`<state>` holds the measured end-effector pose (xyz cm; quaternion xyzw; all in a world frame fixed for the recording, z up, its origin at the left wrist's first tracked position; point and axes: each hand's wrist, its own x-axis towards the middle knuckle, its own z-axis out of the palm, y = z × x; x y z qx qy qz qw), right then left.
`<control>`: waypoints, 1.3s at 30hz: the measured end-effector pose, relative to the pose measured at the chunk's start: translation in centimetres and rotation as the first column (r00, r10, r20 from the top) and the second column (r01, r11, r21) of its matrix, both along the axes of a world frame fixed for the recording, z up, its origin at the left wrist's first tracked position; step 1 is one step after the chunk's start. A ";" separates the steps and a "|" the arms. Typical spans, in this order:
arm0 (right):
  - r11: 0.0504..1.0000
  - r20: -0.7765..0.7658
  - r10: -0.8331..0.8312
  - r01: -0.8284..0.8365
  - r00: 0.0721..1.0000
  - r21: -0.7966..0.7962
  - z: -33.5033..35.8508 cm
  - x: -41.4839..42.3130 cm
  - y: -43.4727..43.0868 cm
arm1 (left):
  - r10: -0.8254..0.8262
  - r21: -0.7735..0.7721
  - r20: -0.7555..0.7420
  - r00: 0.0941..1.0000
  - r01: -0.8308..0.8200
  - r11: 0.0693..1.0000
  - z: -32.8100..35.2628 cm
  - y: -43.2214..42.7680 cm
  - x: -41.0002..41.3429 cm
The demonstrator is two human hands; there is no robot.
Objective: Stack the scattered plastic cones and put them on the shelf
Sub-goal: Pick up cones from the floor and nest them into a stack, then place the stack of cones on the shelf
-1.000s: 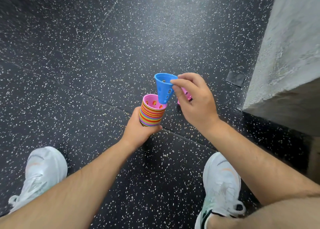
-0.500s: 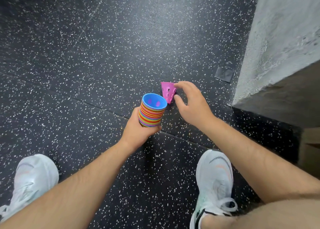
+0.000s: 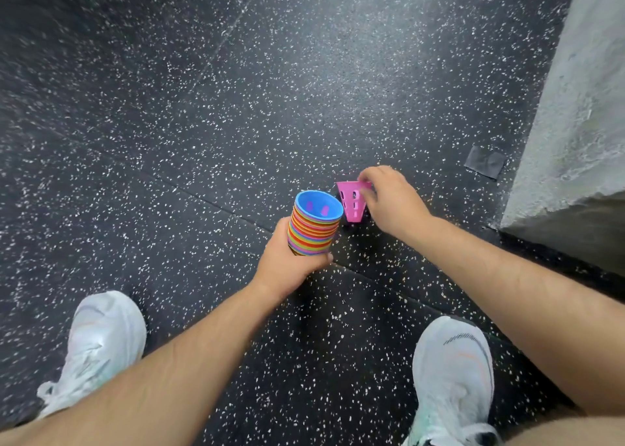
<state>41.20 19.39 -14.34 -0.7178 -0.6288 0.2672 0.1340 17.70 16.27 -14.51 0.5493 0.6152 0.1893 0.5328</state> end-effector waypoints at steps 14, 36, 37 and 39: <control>0.893 -0.376 0.018 0.154 0.927 0.423 7.5 -0.8 -2.0 | -0.036 -0.015 0.082 0.996 0.038 0.999 0.0 1.6 1.7; 0.871 0.151 0.095 -0.156 0.984 0.466 28.7 3.2 -9.3 | -0.352 0.345 0.449 0.822 0.204 0.916 21.2 2.1 9.5; 0.847 0.191 0.086 -0.172 0.978 0.502 31.3 3.6 -9.9 | -0.388 0.388 0.455 0.802 0.213 0.897 23.6 2.0 9.8; 0.793 0.239 0.066 -0.197 0.969 0.576 36.5 4.2 -11.3 | -0.460 0.463 0.471 0.753 0.233 0.855 28.5 1.4 10.0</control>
